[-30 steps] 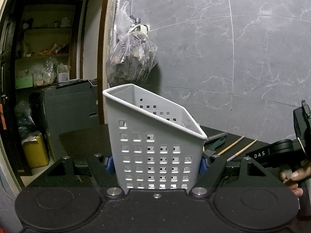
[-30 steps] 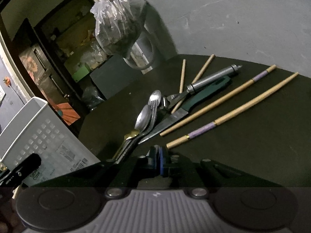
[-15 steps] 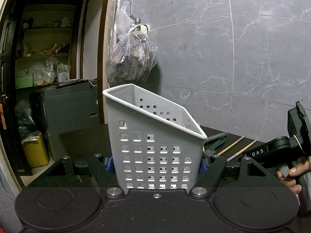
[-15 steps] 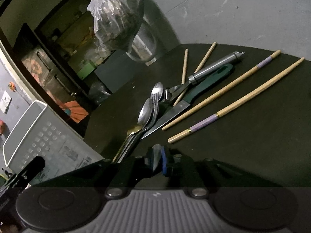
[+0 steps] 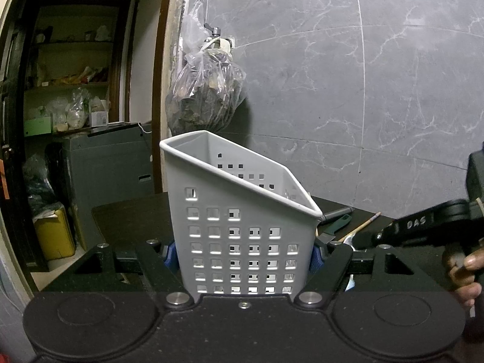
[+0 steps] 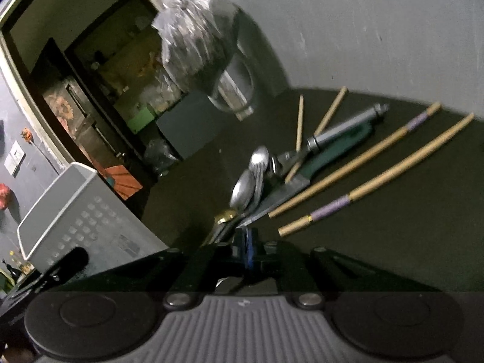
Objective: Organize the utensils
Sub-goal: 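Grasp the blue-handled spoon with the right tool while the left tool holds the basket, then lower the blue-handled spoon into the basket and open the right tool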
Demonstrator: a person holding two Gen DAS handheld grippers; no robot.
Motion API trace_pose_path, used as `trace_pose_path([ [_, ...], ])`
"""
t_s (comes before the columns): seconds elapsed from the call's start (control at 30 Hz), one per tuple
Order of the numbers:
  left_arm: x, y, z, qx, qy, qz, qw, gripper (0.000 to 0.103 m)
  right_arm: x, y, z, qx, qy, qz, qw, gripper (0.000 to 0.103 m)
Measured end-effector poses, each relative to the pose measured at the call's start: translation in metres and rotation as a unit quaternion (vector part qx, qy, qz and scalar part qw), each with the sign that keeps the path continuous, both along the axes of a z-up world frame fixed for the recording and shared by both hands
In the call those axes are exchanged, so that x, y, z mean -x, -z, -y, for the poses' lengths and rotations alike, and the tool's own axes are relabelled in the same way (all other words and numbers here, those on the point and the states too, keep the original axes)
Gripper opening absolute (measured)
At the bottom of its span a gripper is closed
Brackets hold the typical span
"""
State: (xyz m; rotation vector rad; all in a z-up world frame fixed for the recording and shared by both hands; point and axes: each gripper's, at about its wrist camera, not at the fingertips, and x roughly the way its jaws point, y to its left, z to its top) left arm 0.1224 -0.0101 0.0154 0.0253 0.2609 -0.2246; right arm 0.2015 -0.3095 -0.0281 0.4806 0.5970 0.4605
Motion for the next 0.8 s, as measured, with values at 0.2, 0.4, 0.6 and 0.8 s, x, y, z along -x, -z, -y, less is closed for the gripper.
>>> trace_pose_path([
  [0.2, 0.002, 0.000, 0.000, 0.001, -0.002, 0.000, 1.0000, 0.076, 0.028, -0.033, -0.011, 0.060, 0.025, 0.082, 0.995, 0.001],
  [0.4, 0.004, -0.001, 0.001, 0.002, -0.003, 0.000, 1.0000, 0.076, 0.057, -0.067, -0.024, 0.101, 0.039, 0.160, 0.981, 0.001],
  [0.6, 0.006, -0.001, 0.001, 0.002, -0.002, 0.000, 1.0000, 0.076, 0.075, -0.095, -0.026, 0.117, 0.054, 0.213, 0.968, 0.001],
  [0.8, 0.007, -0.002, 0.003, 0.002, -0.003, 0.000, 1.0000, 0.076, 0.079, -0.128, -0.023, 0.109, 0.050, 0.246, 0.962, 0.002],
])
